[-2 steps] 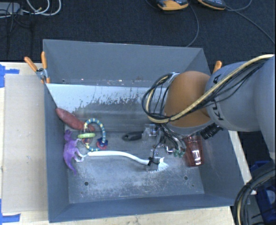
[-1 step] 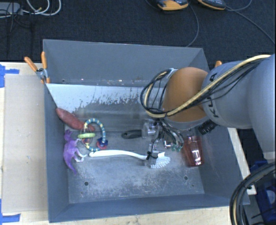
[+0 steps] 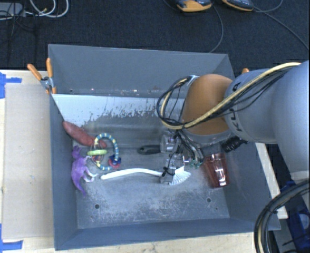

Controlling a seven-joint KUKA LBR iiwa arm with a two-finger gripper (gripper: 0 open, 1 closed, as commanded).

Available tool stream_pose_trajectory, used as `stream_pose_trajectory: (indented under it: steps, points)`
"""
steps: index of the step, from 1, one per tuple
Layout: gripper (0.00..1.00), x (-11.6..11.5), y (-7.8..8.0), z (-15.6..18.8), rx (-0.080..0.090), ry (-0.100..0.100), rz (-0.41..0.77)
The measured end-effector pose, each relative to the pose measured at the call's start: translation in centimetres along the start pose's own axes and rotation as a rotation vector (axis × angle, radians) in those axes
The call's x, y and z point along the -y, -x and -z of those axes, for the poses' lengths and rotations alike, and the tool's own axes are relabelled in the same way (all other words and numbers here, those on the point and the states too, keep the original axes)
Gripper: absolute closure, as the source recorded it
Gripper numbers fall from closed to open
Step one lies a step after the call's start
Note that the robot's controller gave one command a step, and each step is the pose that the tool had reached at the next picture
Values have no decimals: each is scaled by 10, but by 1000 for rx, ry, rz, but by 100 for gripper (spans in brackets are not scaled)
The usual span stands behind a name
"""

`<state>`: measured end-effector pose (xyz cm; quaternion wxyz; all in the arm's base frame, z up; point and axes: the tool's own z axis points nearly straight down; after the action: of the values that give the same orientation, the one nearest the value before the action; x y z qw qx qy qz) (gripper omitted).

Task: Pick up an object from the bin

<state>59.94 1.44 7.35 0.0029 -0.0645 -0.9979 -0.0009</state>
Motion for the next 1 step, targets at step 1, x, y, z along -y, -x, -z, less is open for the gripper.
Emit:
stream_pose_trajectory:
  steps: [1]
  points:
    - [100,-1,-12,-1,7,1,-19]
